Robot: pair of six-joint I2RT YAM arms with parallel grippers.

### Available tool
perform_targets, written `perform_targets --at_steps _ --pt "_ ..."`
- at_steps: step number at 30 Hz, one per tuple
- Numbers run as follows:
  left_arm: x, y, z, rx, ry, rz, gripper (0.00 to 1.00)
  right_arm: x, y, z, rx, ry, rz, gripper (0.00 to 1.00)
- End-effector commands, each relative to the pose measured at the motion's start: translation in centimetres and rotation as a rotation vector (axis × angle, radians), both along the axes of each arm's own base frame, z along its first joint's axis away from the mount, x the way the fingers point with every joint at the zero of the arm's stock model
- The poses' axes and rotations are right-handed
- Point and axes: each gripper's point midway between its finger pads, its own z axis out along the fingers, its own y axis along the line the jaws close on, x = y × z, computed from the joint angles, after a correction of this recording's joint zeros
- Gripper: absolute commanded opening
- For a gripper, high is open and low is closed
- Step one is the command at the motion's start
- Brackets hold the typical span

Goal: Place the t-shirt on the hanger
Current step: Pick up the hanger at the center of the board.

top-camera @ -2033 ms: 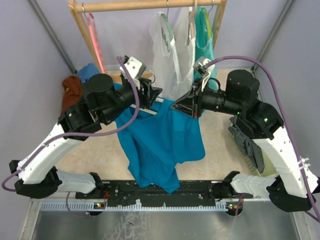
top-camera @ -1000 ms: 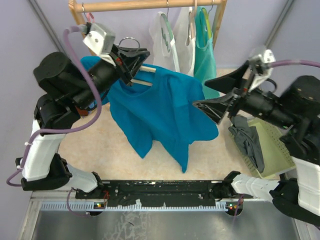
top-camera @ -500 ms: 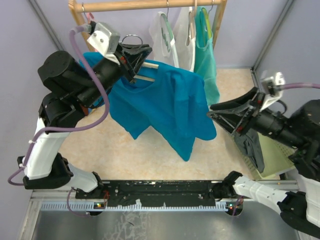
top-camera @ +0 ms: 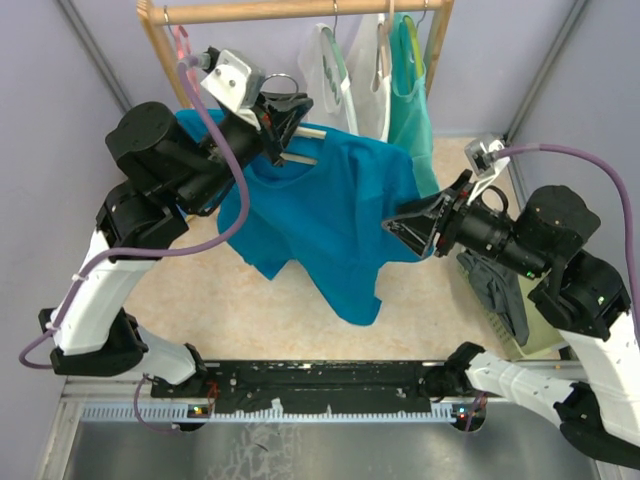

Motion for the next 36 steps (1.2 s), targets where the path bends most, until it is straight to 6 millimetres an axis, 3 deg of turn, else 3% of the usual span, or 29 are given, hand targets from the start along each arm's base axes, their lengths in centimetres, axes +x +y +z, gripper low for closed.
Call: perform_targets --at_steps 1,17,20,23,25,36 --pt "-0.1 1.2 2.0 -0.071 -0.042 0.027 0.0 1.2 0.4 1.9 0.061 -0.051 -0.027 0.51" --pt "-0.2 1.0 2.1 -0.085 -0.046 0.015 0.0 4.1 1.4 -0.6 0.002 -0.031 -0.085 0.49" --pt "-0.2 1.0 2.0 -0.084 -0.044 0.015 0.0 4.2 1.6 -0.7 0.007 -0.034 -0.081 0.4" --pt "-0.2 1.0 1.9 -0.081 -0.044 0.015 0.0 4.2 1.7 -0.6 0.011 -0.038 -0.079 0.13" --pt "-0.2 1.1 1.8 -0.078 -0.043 0.018 0.0 4.0 1.5 -0.3 0.016 -0.048 -0.079 0.02" --pt "-0.3 1.9 1.7 -0.072 -0.044 0.04 0.0 2.1 -0.8 1.3 0.032 -0.101 -0.103 0.0"
